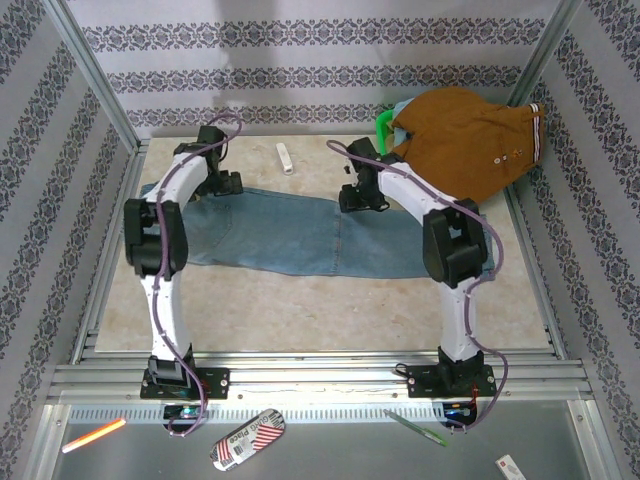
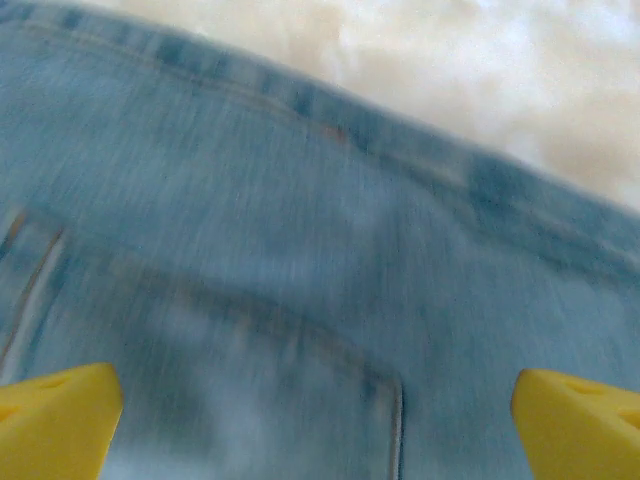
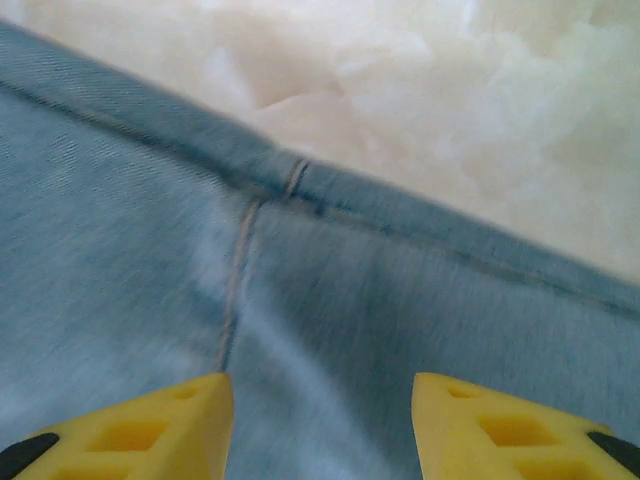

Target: Fold and stack the trousers

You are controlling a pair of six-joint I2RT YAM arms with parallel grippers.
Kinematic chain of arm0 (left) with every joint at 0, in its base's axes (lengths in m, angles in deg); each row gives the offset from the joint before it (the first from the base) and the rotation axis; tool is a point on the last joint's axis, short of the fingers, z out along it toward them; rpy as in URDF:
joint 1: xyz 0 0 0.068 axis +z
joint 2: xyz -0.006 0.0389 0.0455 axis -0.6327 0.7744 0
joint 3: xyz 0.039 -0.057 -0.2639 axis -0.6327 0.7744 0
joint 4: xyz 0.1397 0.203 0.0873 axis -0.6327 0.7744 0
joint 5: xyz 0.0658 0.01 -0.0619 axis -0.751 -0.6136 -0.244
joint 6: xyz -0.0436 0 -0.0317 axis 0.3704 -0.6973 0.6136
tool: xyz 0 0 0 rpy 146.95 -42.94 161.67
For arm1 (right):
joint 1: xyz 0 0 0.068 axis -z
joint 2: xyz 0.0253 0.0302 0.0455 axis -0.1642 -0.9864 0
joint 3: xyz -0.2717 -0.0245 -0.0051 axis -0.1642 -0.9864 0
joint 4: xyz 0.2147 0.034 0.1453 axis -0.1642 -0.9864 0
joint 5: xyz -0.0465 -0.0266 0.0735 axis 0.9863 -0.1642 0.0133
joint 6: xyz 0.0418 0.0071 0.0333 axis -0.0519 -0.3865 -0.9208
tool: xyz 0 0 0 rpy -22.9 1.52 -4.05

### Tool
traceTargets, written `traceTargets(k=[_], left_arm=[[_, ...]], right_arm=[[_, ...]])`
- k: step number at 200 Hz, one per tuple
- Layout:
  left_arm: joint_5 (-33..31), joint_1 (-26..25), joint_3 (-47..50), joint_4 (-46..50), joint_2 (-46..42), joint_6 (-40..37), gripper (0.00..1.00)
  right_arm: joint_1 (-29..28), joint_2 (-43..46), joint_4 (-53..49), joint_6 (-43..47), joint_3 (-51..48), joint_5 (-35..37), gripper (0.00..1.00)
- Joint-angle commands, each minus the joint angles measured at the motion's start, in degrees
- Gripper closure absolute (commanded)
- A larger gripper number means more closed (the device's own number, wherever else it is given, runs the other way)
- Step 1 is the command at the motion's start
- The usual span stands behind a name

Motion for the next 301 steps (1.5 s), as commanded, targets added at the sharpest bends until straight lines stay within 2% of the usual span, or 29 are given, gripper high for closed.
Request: traceTargets(k=[1,32,47,57,88,121,146,178,194,229,259,281,301], left_arm=[[-2.04,-4.92,13.4,-7.44,-14.17,2.71,0.0],[-5.42,-13.52,28.05,-10.26,-22.23,4.4,0.01],[-6.85,-17.56,31.98,-13.14,-22.63,5.81,0.01],[-5.49,-18.47,32.69,-15.23,-20.92,6.65,0.01],[-5.18,-16.98,30.82,-20.49,-12.69,10.46,0.01],[-3.78,-12.52,31.73,-21.65,-9.81,11.57,0.0],[-1.71,-8.92,36.82,-25.01,-10.33,12.1,0.0],[1.9,-5.84,40.77,-27.42,-12.66,11.62,0.01],[3.58,-5.57,40.12,-24.9,-14.77,11.39,0.02],[5.82,-5.59,44.71,-24.3,-27.15,14.21,0.02],[7.89,-6.45,45.86,-23.62,-37.12,14.7,0.04],[8.08,-7.79,42.5,-23.61,-36.29,14.2,0.04],[8.85,-7.78,38.85,-27.29,-30.92,15.34,0.04]], right_arm=[[-3.67,7.27,2.11,-3.79,-6.28,0.53,0.48],[-8.34,12.6,4.98,-7.41,-17.19,-1.35,0.45],[-10.78,13.43,7.21,-9.2,-21.62,-1.16,0.45],[-11.29,12.44,9.15,-10.39,-23.49,-2.12,0.47],[-7.01,6.92,11.97,-14.12,-25.15,-1.22,0.62],[-1.18,7.38,12.69,-14.25,-29.94,-2.8,0.61],[2.06,8.56,13.62,-13.69,-33.67,-2.98,0.59],[5.36,10.9,14.98,-13.34,-36.63,-6.05,0.56],[5.89,11.87,14.55,-13.2,-36.63,-7.28,0.56],[3.51,15.21,15.06,-14.79,-38.61,-12.04,0.56],[1.93,22.98,13.6,-15.95,-39.24,-10.16,0.55],[2.97,26.04,12.09,-15.48,-36.57,-6.91,0.53],[5.05,23.99,12.0,-15.26,-33.53,-6.64,0.53]])
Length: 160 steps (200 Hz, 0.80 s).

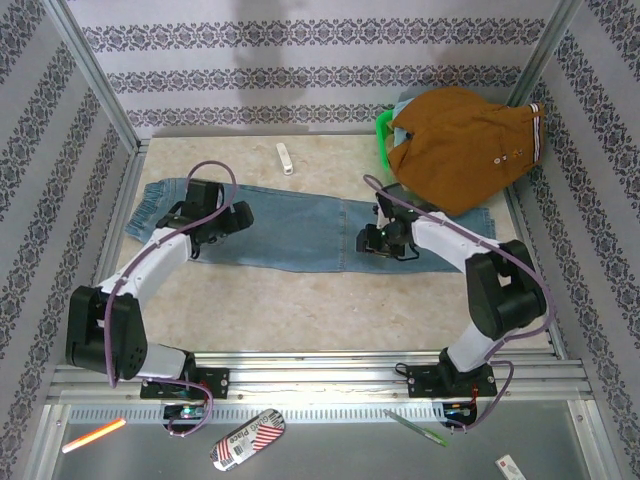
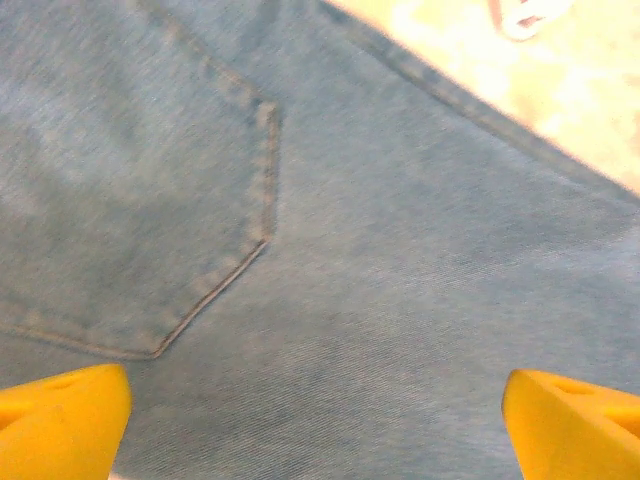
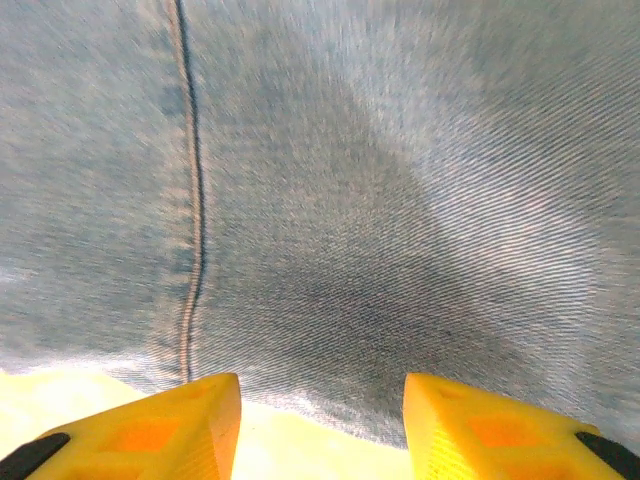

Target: Fold and stack the trousers

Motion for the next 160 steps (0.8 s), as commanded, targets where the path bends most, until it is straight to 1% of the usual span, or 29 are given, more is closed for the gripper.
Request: traceTargets(k=[1,10,22,28,30,31,34,43,50,55,69,86,104,136,148,160], left_arm=[[1.32,-0.69,-4.11,-2.38,6.25,1.88,0.04],[1.41,-0.75,-6.25,-4.34,9.69,2.62,0.04],[1.3,-0.73,-9.79,-6.01,14.98,3.48,0.05],[0.61,-0.57,-11.71,-6.03,17.53,3.91,0.05],[0.31,-0.52,-12.37,-5.82,18.41,4.22,0.05],[0.21,-0.42,-12.7,-5.69,18.82,4.37,0.05],[0.07,-0.33,-13.55,-5.41,20.04,4.77,0.05],[0.43,0.48,-15.88,-5.48,22.87,5.94,0.05],[0.41,1.39,-16.45,-6.37,24.45,7.47,0.05],[0.47,2.24,-16.48,-6.95,25.25,9.3,0.04],[3.44,5.18,-14.53,-10.78,26.74,13.59,0.05],[6.49,8.98,-9.96,-15.26,27.29,18.91,0.07],[7.69,11.94,-3.76,-19.37,25.76,22.05,0.09],[6.88,14.8,6.57,-20.6,18.75,24.09,0.09],[6.49,15.81,10.9,-20.59,14.7,24.38,0.09],[6.21,16.49,15.3,-19.67,9.59,24.46,0.09]], right_arm=[[2.38,-0.74,-1.82,-0.38,4.37,3.37,0.53],[3.34,-2.86,-2.21,-0.46,6.13,3.41,0.55],[4.4,-5.31,-2.22,-0.76,8.01,2.99,0.61],[5.09,-6.63,-1.84,-1.29,8.76,3.16,0.69],[5.29,-7.12,-1.68,-1.53,9.01,3.15,0.73],[5.29,-7.12,-1.68,-1.53,9.01,3.15,0.73],[5.55,-7.69,-1.46,-1.73,9.29,2.96,0.78],[6.16,-9.14,-0.95,-2.27,10.09,2.67,0.9],[6.6,-10.42,-0.94,-2.88,10.71,2.9,0.97],[6.87,-11.24,-1.04,-3.03,11.07,2.59,0.99],[7.46,-13.13,-0.96,-3.77,11.66,1.89,1.0],[7.55,-14.4,-0.38,-4.35,10.87,0.88,1.0],[6.99,-14.47,0.19,-4.67,8.74,0.45,1.0],[4.9,-10.86,2.79,-5.6,0.6,-2.03,1.0],[4.14,-9.08,3.93,-6.05,-2.44,-3.02,1.0],[3.58,-7.55,4.69,-6.55,-5.01,-5.49,1.0]])
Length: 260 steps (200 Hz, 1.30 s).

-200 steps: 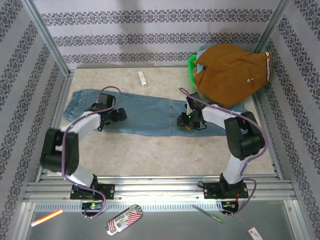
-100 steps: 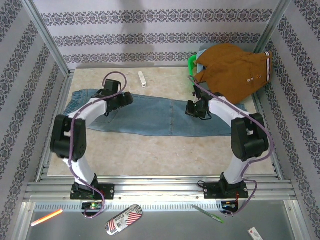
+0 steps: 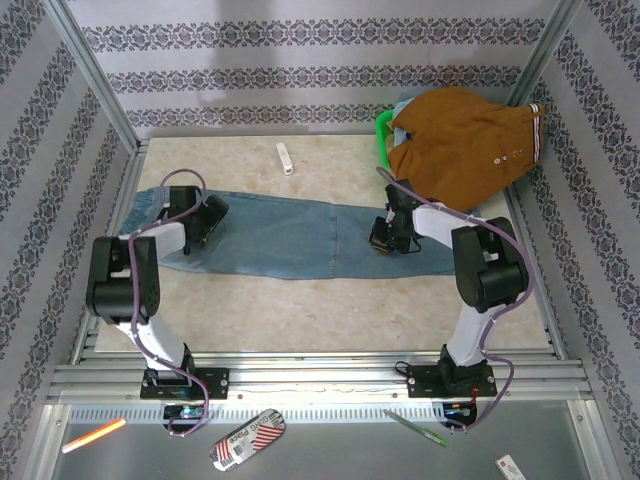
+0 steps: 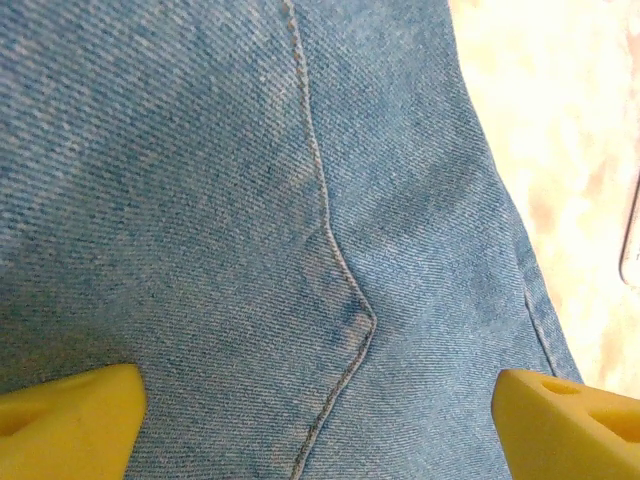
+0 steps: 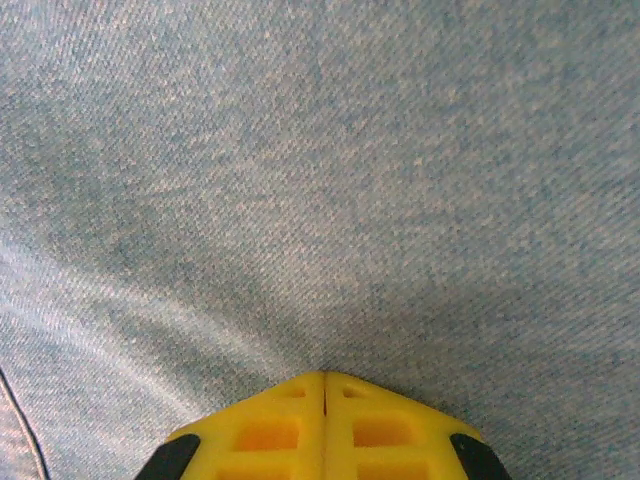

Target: Fold and stack the trousers

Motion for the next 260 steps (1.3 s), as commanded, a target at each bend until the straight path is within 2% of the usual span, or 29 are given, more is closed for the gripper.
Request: traceTargets(k=[1,19,37,55,67,79,95,107,121,128,145,168,188,232,244,260], left_arm=[[-1.57,2.11,9.01,3.93,-7.44,3.12,0.09],[-4.71,2.69,13.36,7.57,-15.64,0.77,0.07],[-4.67,3.68,13.26,10.36,-20.05,-2.34,0.06],[-1.18,3.38,9.27,12.72,-20.15,-4.47,0.08],[1.22,1.26,6.08,13.45,-19.76,-5.49,0.09],[-0.49,-3.85,2.91,16.11,-19.9,-6.41,0.09],[-4.08,-14.66,-0.83,17.61,-19.23,-7.82,0.09],[-5.51,-23.57,-3.29,17.19,-16.6,-7.95,0.09],[-5.91,-32.5,-5.43,14.79,-11.51,-6.94,0.09],[-5.71,-35.73,-6.51,13.68,-8.74,-6.85,0.09],[-5.82,-40.23,-7.2,10.9,-3.17,-6.09,0.1],[-4.73,-40.54,-2.84,6.0,-0.34,-3.86,0.09],[-6.52,-39.39,-0.16,6.32,-0.31,-5.51,0.09],[-5.41,-29.83,2.34,6.79,-0.07,-10.82,0.08],[-6.37,-27.82,1.63,7.69,-0.02,-12.78,0.09],[-9.31,-26.87,-0.46,9.95,0.16,-15.89,0.09]], right_arm=[[-1.88,3.0,-0.62,-2.02,-6.16,-4.67,1.0],[-4.18,5.32,1.21,-3.8,-8.85,-9.37,0.99],[-7.17,6.91,1.51,-5.16,-8.99,-11.93,0.97],[-7.15,9.03,0.53,-5.53,-7.57,-11.32,0.96],[-5.56,10.61,-1.0,-4.78,-6.27,-10.77,0.96],[-3.66,12.31,-3.61,-3.28,-4.72,-10.24,0.95],[-0.43,15.51,-7.82,-0.39,-3.2,-7.63,0.92],[2.68,17.63,-9.36,1.81,-3.27,-7.11,0.87],[6.39,18.94,-11.57,4.14,-3.4,-6.68,0.77],[8.52,19.34,-12.26,5.25,-3.68,-7.23,0.7],[12.72,20.27,-13.54,6.3,-4.69,-7.56,0.67],[16.8,22.92,-13.55,7.23,-7.05,-9.16,0.61],[18.22,24.41,-13.91,7.61,-7.87,-8.08,0.57],[18.49,22.39,-14.08,9.35,-7.2,-1.94,0.45],[18.49,21.36,-13.75,9.08,-7.47,1.58,0.42],[18.65,20.27,-13.1,8.94,-7.8,2.42,0.42]])
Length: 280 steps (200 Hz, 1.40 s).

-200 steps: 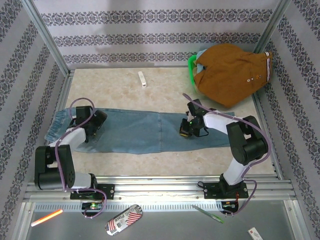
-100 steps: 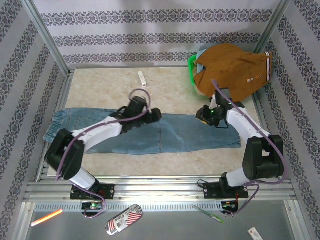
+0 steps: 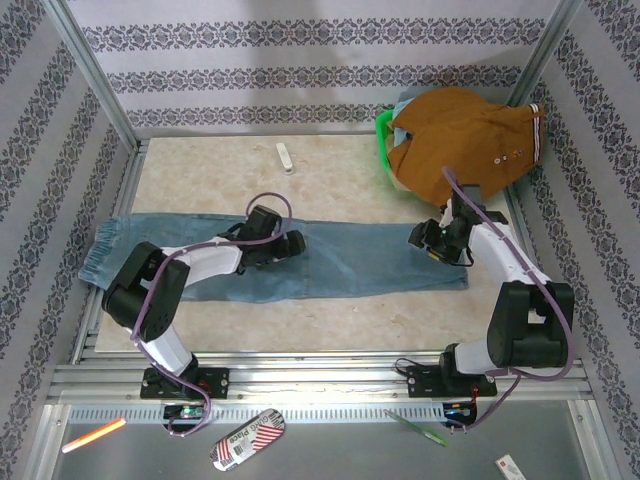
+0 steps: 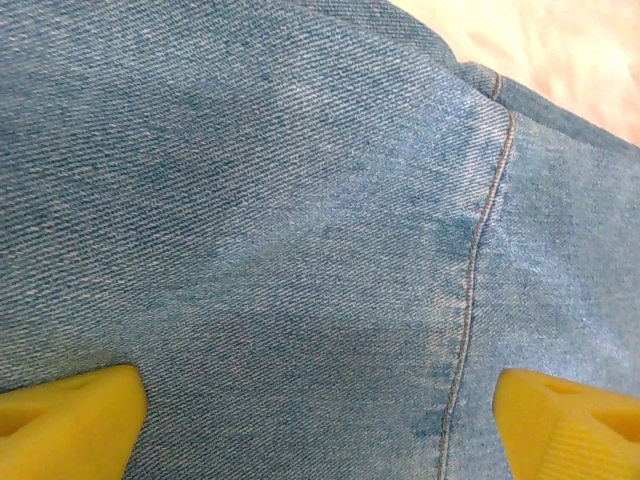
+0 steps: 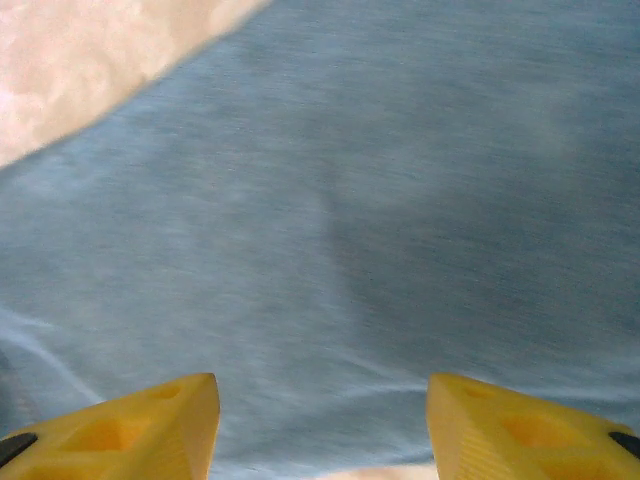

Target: Fold and stack the trousers

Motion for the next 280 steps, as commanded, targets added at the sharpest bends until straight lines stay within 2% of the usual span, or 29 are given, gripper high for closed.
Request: traceTargets(k=[1,12,53,72,123,149,171,180,191,197,199,245,280], left_arm=[[-6.35,3.3,-0.81,5.83,1.05,-6.83,0.09],[-7.84,3.67,-2.32,7.16,1.7,-8.24,0.08],[-3.99,3.9,-5.3,6.94,4.31,-10.35,0.1],[-2.97,3.91,-4.61,5.95,3.52,-10.26,0.1],[-1.2,3.94,-2.78,5.02,0.62,-10.05,0.1],[-0.77,3.94,-2.73,4.91,-0.09,-10.04,0.1],[-0.75,3.94,-2.46,4.97,-1.07,-10.2,0.1],[-0.77,3.92,-2.42,5.28,-1.47,-10.31,0.1],[-0.62,3.94,-2.33,5.55,-2.12,-10.29,0.1],[-0.52,3.94,-2.16,5.46,-2.47,-10.22,0.1],[-0.44,3.94,-2.11,5.47,-2.58,-10.23,0.1],[2.29,3.13,0.4,2.54,-2.17,-8.36,0.12],[1.99,-1.52,0.67,-0.05,1.8,-5.88,0.12]], right_arm=[[0.41,-2.18,-0.14,0.78,-0.42,5.5,0.42],[0.52,-2.64,-0.3,0.69,-0.36,7.22,0.41],[2.51,-5.93,-1.9,0.91,1.51,13.23,0.36],[4.06,-8.07,-2.47,1.55,3.36,18.13,0.31],[8.34,-15.51,-3.5,1.63,6.32,13.83,0.31],[8.62,-20.02,-4.55,1.37,7.08,9.55,0.41],[8.97,-19.62,-2.4,0.84,5.88,2.95,0.57],[8.99,-19.64,-2.34,0.82,5.8,1.61,0.67],[9.19,-19.73,-2.28,0.78,5.7,1.01,0.86],[9.64,-19.25,-2.18,0.28,5.36,0.98,0.99],[9.66,-19.09,-2.13,0.2,5.31,1.02,1.0],[11.99,-6.52,-1.33,-2.43,2.37,3.21,1.0],[16.35,2.64,-3.33,-3.46,2.64,2.56,1.0]])
